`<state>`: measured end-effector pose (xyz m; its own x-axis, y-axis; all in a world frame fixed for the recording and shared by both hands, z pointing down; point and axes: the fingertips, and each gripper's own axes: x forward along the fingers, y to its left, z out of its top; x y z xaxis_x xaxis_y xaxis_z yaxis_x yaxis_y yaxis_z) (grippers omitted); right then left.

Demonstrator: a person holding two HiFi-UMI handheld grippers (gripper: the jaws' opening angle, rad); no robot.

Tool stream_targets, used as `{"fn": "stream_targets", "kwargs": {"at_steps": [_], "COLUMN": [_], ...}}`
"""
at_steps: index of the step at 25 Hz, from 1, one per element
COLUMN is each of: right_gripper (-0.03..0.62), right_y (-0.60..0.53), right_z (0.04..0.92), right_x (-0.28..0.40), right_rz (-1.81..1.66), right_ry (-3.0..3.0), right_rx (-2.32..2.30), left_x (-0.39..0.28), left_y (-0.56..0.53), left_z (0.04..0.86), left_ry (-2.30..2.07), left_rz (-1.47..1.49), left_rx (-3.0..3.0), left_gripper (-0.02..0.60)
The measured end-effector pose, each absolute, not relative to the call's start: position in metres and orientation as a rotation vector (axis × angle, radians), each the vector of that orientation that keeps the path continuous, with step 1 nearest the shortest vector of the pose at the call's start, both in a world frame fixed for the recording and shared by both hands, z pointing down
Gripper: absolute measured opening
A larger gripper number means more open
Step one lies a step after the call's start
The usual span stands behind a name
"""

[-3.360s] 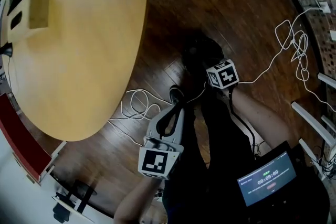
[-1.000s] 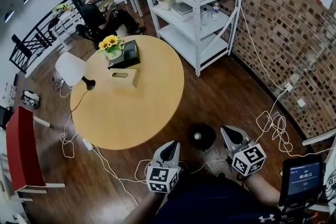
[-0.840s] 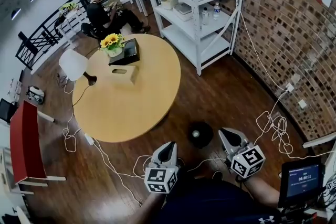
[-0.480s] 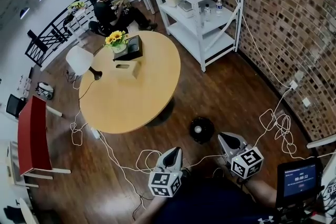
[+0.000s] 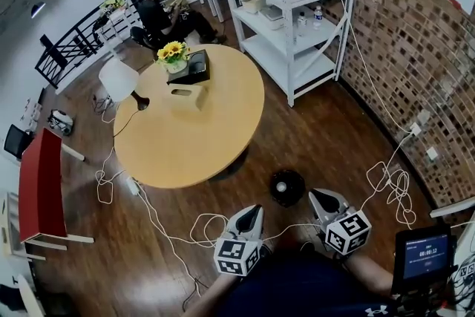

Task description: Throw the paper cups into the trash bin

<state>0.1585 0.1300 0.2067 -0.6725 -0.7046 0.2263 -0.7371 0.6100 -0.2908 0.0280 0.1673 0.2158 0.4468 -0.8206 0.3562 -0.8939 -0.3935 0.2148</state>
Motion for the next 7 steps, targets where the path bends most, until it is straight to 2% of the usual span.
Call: {"fn": "stream_targets", "kwargs": {"at_steps": [7], "right_gripper": [0.011], "right_y": [0.123], "right_z": [0.21], "right_x": [0.141], "right_rz": [0.544], "right_ry": [-2.727], "right_rx": [1.213], "left_x": [0.014], "left_y": [0.161], "left_z": [0.216], "left_ry": [-1.46], "left_rz": [0.269], "left_rx": [2.359], "left_gripper": [0.012]}}
